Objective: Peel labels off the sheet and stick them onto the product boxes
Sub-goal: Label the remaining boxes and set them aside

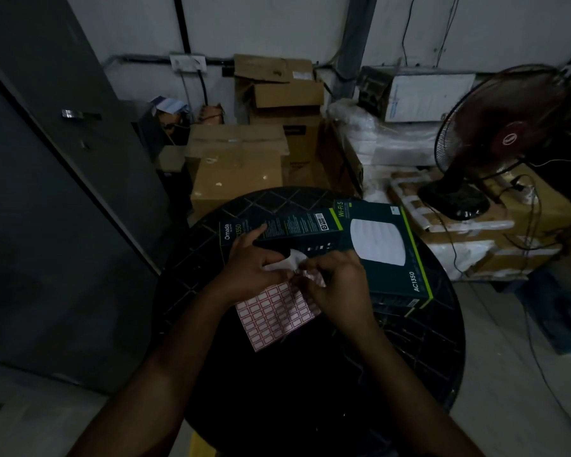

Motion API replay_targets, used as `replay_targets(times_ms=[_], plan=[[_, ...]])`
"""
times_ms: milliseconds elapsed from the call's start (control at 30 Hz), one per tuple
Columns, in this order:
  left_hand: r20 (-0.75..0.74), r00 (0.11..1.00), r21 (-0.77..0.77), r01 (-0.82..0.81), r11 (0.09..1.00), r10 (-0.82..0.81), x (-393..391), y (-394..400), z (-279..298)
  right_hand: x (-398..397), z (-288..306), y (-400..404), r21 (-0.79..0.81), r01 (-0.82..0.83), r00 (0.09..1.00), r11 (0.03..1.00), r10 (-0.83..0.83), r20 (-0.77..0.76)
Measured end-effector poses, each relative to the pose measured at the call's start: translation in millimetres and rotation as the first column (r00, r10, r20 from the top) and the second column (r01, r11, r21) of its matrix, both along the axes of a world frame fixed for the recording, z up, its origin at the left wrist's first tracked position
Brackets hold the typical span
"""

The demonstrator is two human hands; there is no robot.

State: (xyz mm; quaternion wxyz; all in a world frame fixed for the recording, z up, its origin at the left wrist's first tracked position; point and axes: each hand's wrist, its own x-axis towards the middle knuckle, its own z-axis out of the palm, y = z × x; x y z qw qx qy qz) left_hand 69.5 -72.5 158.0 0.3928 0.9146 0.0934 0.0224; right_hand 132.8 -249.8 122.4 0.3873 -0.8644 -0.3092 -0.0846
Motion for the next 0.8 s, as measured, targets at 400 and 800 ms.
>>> replay_targets(times_ms=[400, 800], plan=[[-0.047, 0.999, 0.027, -0.026, 0.999, 0.027, 0.2, 0.2, -5.1, -2.2, 8.0, 1.4, 0.001, 0.001, 0.998, 1.000, -0.001, -0.056], [0.002, 1.000, -0.023, 0.009, 1.000, -0.009, -3.5, 0.2, 2.2, -7.3, 12.6, 0.4, 0.011, 0.000, 1.000, 1.000, 0.001, -0.031]])
